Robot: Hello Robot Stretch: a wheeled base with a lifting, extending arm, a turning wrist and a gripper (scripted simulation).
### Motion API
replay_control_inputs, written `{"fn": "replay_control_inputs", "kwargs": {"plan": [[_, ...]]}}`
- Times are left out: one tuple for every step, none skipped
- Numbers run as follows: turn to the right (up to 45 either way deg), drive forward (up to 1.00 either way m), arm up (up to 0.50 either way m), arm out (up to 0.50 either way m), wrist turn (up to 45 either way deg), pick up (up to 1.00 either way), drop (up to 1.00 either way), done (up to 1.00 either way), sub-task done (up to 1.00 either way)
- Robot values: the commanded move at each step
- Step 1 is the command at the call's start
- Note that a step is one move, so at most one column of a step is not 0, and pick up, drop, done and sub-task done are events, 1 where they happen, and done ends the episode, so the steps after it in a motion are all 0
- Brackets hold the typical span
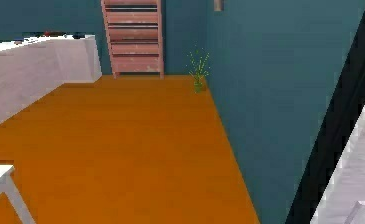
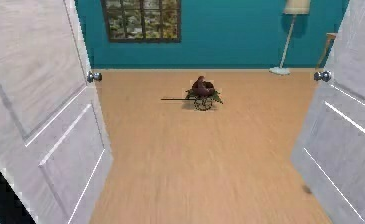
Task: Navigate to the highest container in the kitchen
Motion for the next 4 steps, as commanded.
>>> {"fn": "replay_control_inputs", "kwargs": {"plan": [[0.0,0.4,0.0,0.0,0.0,0.0,0.0,0.0,0.0],[-36.0,0.0,0.0,0.0,0.0,0.0,0.0,0.0,0.0],[0.0,1.0,0.0,0.0,0.0,0.0,0.0,0.0,0.0],[0.0,0.15,0.0,0.0,0.0,0.0,0.0,0.0,0.0]]}}
